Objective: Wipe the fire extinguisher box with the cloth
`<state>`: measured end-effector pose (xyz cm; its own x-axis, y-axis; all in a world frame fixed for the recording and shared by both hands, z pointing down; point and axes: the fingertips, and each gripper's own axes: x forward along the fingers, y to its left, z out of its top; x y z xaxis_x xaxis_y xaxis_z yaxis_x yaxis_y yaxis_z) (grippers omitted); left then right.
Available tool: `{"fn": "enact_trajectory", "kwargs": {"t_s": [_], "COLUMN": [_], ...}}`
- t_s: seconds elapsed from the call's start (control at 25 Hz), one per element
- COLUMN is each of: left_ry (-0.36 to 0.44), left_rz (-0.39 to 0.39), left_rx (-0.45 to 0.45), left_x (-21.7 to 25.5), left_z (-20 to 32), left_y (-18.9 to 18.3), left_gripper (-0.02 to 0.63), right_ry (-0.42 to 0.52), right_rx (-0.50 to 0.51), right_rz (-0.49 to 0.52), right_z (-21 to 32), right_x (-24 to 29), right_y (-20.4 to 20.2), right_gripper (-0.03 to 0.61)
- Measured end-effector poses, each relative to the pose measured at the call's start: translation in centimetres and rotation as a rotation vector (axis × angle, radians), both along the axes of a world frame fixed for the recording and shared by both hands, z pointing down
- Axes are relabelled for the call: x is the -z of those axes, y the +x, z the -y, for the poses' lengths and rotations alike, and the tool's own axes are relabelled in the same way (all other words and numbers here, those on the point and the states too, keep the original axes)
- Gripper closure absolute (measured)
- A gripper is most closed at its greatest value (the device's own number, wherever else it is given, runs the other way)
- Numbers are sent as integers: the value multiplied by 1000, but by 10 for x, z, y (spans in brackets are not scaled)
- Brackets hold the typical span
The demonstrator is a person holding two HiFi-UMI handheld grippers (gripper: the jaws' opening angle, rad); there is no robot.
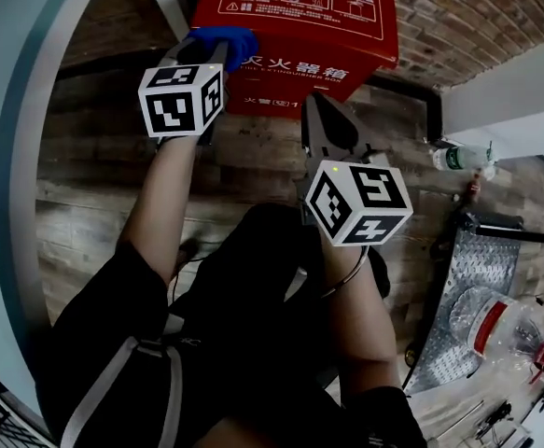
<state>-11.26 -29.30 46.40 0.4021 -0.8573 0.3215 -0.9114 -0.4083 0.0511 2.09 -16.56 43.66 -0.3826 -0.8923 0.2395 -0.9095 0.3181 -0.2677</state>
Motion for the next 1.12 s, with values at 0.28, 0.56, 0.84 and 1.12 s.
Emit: {"fn": "enact_trajectory", "kwargs": {"t_s": [0.28, 0.56, 0.84, 1.12], "left_ry": [-28, -37, -2, 113], "left_rz": [-7, -62, -66, 17], "left_rx": [-93, -258, -406, -455], "left_x": [-20, -21, -13, -23], "left_z": [-6, -22, -39, -44], "left_y": [45, 149, 234, 269], "left_gripper": [543, 541, 543, 543], "right_ry": [-96, -90, -47, -22], "right_rx": [-78, -243, -342, -312], "right_rz": [190, 111, 149, 127], "right_z": [1, -12, -28, -23], "right_x": [-17, -28, -21, -17], "right_y": [35, 91, 136, 135], "right_gripper": [563, 563, 563, 563]}}
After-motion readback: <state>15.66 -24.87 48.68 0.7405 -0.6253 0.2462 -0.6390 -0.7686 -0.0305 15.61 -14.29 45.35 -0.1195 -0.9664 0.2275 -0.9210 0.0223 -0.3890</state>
